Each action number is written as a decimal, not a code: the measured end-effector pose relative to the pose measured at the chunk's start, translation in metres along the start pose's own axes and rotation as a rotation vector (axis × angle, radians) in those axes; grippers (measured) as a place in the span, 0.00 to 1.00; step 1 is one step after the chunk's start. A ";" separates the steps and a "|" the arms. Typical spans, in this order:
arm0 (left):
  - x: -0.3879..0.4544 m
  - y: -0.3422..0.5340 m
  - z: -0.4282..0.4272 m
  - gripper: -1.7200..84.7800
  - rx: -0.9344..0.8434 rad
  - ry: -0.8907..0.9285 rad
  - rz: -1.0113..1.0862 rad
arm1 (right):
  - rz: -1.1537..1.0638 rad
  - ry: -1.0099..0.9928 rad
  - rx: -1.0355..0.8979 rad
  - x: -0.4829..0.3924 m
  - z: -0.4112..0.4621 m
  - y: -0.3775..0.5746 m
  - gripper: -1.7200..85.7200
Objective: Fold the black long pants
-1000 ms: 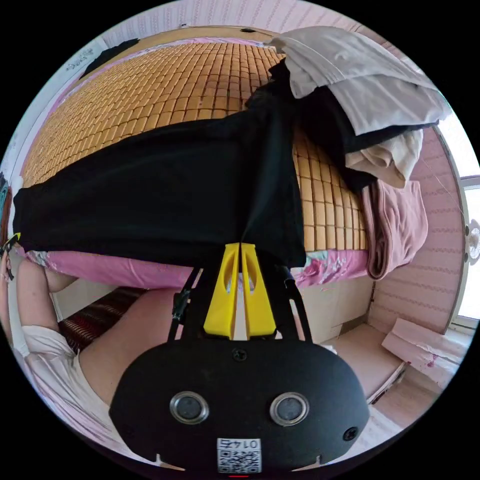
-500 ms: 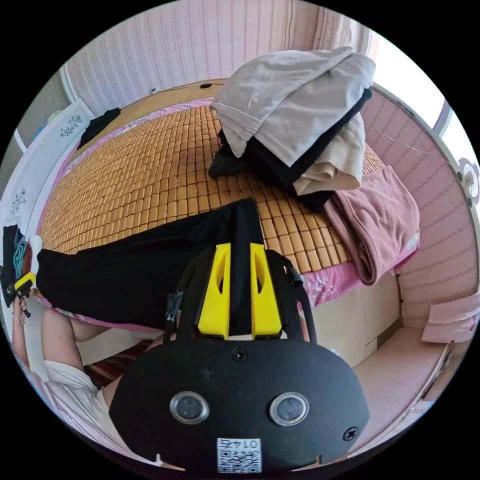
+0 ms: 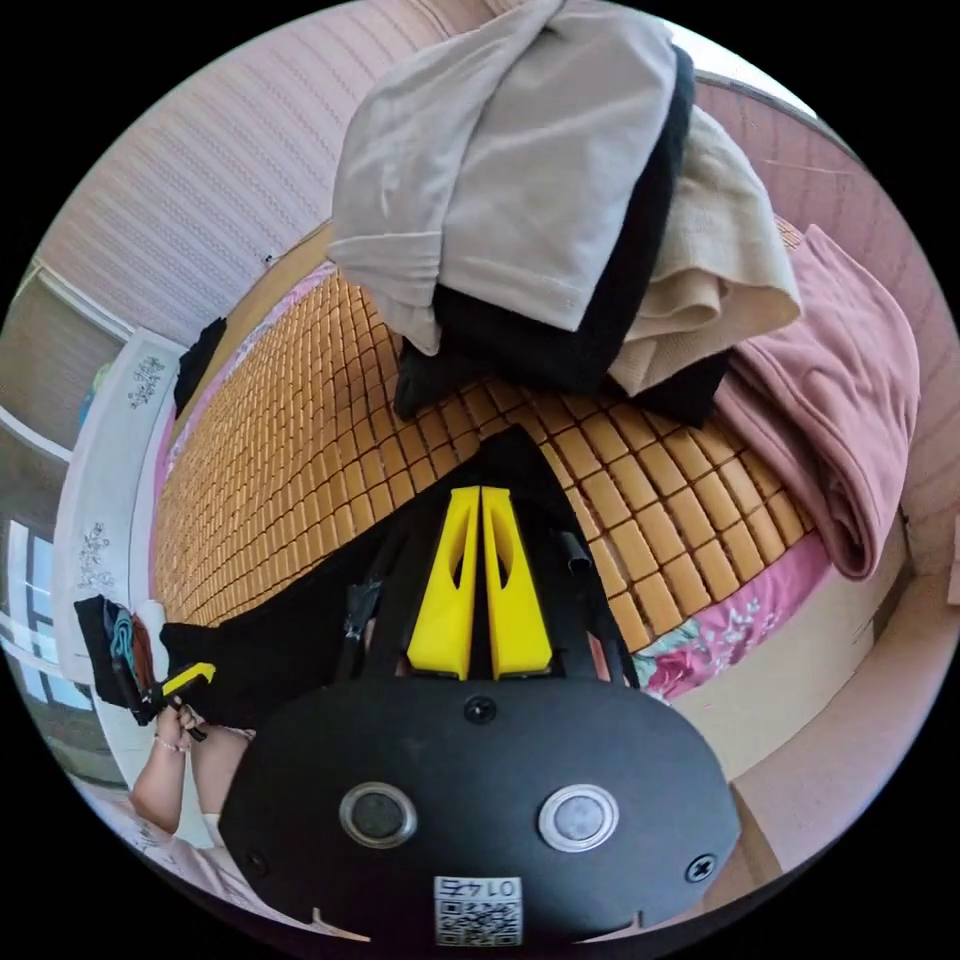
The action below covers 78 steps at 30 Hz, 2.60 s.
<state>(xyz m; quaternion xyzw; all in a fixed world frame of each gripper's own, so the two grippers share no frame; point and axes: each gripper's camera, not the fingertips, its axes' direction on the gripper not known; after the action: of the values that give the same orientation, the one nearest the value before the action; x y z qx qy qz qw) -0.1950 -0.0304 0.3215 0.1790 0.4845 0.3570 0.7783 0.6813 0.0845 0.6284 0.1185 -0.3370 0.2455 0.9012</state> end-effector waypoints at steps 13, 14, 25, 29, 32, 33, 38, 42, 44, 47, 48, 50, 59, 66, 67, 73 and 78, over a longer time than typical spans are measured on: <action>0.020 0.029 0.002 0.01 0.009 0.042 0.023 | 0.342 -0.217 -0.076 0.081 0.036 0.135 0.07; 0.019 0.032 0.006 0.01 -0.010 0.014 0.017 | 0.283 -0.162 -0.085 0.066 0.036 0.132 0.06; 0.007 0.060 -0.002 0.01 0.032 0.018 0.015 | 0.129 0.264 -0.151 -0.004 0.088 0.132 0.03; 0.004 0.084 -0.022 0.01 0.097 0.007 0.020 | -0.136 0.473 -0.099 -0.104 0.118 0.144 0.02; 0.011 0.099 -0.024 0.01 0.114 0.042 0.028 | -0.463 0.315 -0.166 -0.220 0.175 0.151 0.02; 0.014 0.102 -0.023 0.01 0.118 0.053 0.035 | -0.539 0.270 -0.195 -0.247 0.190 0.155 0.02; 0.033 0.120 -0.007 0.01 0.038 0.025 0.130 | -1.115 0.099 -0.329 -0.471 0.307 0.217 0.01; 0.034 0.132 -0.003 0.01 0.003 -0.020 0.195 | -1.252 0.050 -0.421 -0.557 0.362 0.243 0.01; 0.033 0.140 -0.010 0.01 0.006 -0.025 0.222 | -1.298 0.029 -0.464 -0.594 0.391 0.255 0.01; 0.022 0.150 -0.032 0.01 0.056 0.031 0.178 | -1.379 -0.043 -0.431 -0.645 0.411 0.268 0.02; 0.018 0.152 -0.040 0.02 0.089 0.043 0.170 | -1.395 -0.053 -0.421 -0.657 0.415 0.270 0.02; -0.005 0.170 -0.086 0.03 0.262 0.056 0.163 | -1.459 -0.138 -0.374 -0.711 0.431 0.277 0.06; -0.141 0.308 -0.210 0.20 0.459 -0.244 -0.087 | -1.435 -0.336 -0.530 -0.910 0.562 0.309 0.17; -0.195 0.342 -0.225 0.26 0.479 -0.289 -0.173 | -1.434 -0.412 -0.742 -0.941 0.621 0.313 0.07; -0.200 0.340 -0.225 0.27 0.472 -0.294 -0.164 | -1.509 -0.501 -0.753 -0.944 0.612 0.317 0.06; -0.194 0.330 -0.236 0.30 0.478 -0.412 0.029 | -1.824 -0.927 -1.004 -0.961 0.569 0.343 0.04; -0.188 0.325 -0.243 0.15 0.449 -0.375 0.166 | -1.863 -1.007 -1.078 -0.984 0.579 0.355 0.03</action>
<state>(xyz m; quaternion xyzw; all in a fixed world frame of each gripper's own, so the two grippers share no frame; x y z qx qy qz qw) -0.5855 0.0376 0.5284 0.4484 0.3827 0.2641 0.7634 -0.4639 -0.1893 0.4220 0.0065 -0.4974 -0.7521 0.4323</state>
